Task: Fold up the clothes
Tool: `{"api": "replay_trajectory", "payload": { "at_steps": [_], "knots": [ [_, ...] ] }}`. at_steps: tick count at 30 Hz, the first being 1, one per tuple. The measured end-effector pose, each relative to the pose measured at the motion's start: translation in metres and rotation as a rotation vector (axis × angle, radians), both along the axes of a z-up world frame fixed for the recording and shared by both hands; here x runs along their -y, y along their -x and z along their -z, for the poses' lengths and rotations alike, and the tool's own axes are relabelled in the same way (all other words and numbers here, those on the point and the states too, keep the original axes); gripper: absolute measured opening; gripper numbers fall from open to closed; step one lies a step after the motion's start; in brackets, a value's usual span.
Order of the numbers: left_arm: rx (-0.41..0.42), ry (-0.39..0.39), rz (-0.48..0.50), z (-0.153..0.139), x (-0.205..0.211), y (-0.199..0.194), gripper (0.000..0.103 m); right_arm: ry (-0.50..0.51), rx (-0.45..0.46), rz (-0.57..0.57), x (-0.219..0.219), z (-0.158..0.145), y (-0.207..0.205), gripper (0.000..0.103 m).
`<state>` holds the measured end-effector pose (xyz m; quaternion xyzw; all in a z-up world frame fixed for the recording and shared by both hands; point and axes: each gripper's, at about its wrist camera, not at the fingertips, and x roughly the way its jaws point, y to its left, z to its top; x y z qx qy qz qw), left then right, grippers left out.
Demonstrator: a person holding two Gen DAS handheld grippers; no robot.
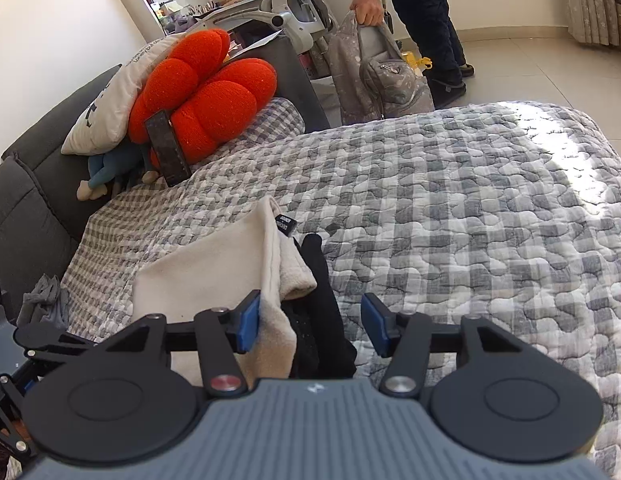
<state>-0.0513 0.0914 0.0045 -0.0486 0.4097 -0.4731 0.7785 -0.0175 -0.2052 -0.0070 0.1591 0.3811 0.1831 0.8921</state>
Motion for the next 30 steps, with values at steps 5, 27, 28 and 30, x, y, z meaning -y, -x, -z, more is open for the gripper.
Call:
{"api": "replay_trajectory", "payload": {
  "at_steps": [5, 27, 28, 30],
  "knots": [
    [-0.056, 0.006, -0.158, -0.008, -0.031, 0.000, 0.073, -0.085, -0.042, -0.017, 0.010, -0.010, -0.012, 0.063],
    [-0.399, -0.080, -0.497, 0.031, -0.028, -0.027, 0.085, -0.057, -0.290, -0.160, 0.012, -0.006, -0.064, 0.086],
    [-0.409, -0.065, -0.493, 0.034, -0.024, -0.029, 0.085, -0.059, -0.305, -0.159, 0.013, -0.002, -0.068, 0.086],
    [-0.448, -0.030, -0.503, 0.044, -0.023, -0.032, 0.085, -0.075, -0.344, -0.151, 0.016, 0.008, -0.074, 0.086]
  ]
}}
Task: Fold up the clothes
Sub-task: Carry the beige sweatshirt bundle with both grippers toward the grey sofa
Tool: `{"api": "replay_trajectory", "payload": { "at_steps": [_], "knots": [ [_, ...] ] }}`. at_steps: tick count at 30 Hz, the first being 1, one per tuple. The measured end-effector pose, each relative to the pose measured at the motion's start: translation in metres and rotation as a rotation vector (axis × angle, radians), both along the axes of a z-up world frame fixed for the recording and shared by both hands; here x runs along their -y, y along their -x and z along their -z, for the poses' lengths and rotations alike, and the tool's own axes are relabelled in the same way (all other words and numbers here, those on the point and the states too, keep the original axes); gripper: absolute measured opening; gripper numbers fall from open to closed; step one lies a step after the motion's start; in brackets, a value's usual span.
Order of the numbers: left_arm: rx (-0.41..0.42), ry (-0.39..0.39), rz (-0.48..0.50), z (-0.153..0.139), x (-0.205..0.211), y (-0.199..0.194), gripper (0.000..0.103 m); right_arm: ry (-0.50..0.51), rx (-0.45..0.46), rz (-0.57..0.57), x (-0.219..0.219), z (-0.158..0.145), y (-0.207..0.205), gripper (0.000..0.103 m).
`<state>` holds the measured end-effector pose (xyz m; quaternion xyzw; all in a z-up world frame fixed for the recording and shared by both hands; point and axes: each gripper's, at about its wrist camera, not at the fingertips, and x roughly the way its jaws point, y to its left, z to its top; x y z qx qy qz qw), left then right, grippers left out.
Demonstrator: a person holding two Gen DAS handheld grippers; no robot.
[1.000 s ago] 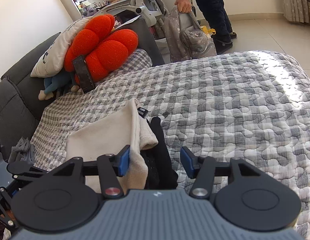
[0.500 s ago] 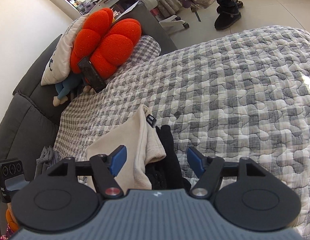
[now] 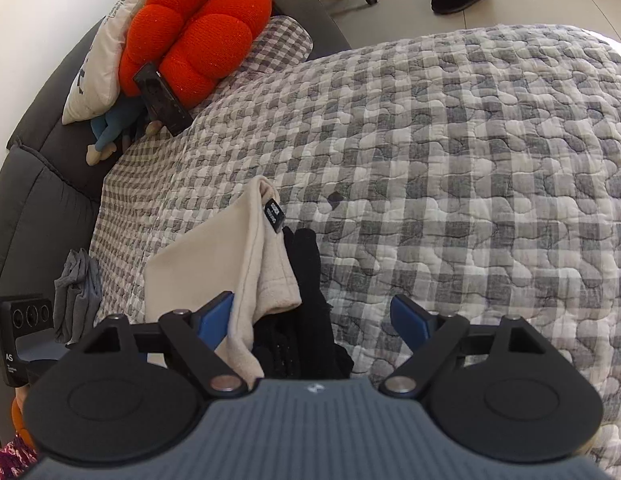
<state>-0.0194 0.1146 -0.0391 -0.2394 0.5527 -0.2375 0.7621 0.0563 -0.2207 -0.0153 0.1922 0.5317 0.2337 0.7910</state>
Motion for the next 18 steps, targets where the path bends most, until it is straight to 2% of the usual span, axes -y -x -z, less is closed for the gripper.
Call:
{"api": "replay_trajectory", "payload": {
  "at_steps": [5, 8, 12, 13, 18],
  "knots": [
    [-0.030, 0.090, -0.058, 0.008, -0.008, -0.001, 0.086, -0.073, -0.036, 0.014, 0.003, 0.013, -0.005, 0.086],
    [-0.019, 0.134, -0.094, 0.012, -0.010, 0.002, 0.086, -0.086, -0.028, 0.028, 0.001, 0.017, -0.006, 0.084],
    [0.003, 0.164, -0.134, 0.017, -0.012, 0.006, 0.086, -0.134, -0.027, 0.027, -0.008, 0.023, -0.004, 0.051],
    [0.013, 0.147, -0.134, 0.016, -0.011, 0.007, 0.085, -0.147, -0.030, 0.027, -0.011, 0.025, -0.004, 0.047],
    [0.051, 0.080, -0.136, 0.012, -0.009, 0.008, 0.058, -0.146, 0.005, 0.046, -0.016, 0.017, 0.005, 0.043]
  ]
}}
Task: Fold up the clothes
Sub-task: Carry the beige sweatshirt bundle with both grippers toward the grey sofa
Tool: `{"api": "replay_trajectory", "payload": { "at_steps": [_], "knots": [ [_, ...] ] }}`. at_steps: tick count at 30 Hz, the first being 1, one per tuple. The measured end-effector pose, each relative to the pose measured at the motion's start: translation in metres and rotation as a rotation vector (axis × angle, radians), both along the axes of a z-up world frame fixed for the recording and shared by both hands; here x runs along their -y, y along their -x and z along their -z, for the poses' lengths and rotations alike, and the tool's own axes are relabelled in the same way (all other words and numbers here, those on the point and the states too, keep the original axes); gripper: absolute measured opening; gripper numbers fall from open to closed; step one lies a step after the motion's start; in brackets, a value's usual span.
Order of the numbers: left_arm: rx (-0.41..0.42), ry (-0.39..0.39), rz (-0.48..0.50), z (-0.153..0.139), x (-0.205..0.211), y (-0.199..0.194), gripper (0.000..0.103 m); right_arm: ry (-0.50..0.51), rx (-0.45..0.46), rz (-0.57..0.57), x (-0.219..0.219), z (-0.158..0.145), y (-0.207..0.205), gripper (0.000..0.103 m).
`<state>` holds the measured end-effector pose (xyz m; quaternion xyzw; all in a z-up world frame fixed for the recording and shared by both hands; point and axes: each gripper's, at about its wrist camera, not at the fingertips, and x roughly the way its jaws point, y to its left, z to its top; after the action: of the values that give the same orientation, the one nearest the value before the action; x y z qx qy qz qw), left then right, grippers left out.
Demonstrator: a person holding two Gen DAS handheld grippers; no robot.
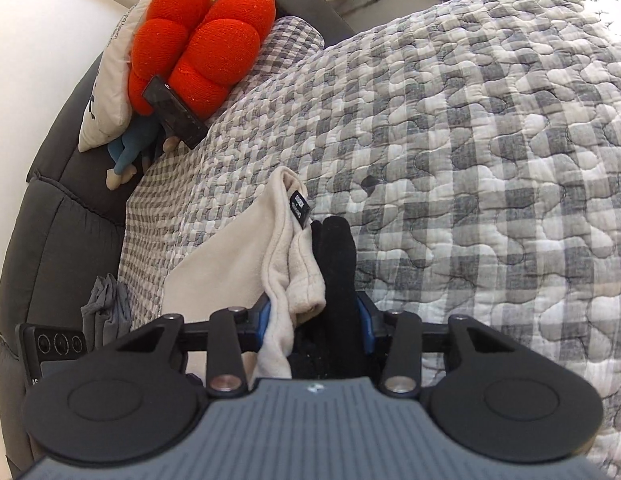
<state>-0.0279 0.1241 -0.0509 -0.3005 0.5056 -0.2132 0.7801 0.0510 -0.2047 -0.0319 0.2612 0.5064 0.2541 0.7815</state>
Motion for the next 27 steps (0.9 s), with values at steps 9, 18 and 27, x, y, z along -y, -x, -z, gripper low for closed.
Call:
{"api": "replay_trajectory", "payload": {
  "at_steps": [9, 18, 27],
  "knots": [
    [0.080, 0.008, -0.050, -0.035, -0.031, 0.006, 0.045, -0.050, 0.083, -0.008, -0.025, -0.039, 0.012, 0.041],
    [0.179, -0.043, -0.187, -0.082, -0.127, 0.041, 0.045, -0.093, 0.127, -0.169, -0.128, -0.069, -0.005, 0.041],
    [0.274, -0.129, -0.371, -0.123, -0.271, 0.103, 0.044, -0.169, 0.114, -0.374, -0.297, -0.079, -0.017, 0.041]
  ]
}}
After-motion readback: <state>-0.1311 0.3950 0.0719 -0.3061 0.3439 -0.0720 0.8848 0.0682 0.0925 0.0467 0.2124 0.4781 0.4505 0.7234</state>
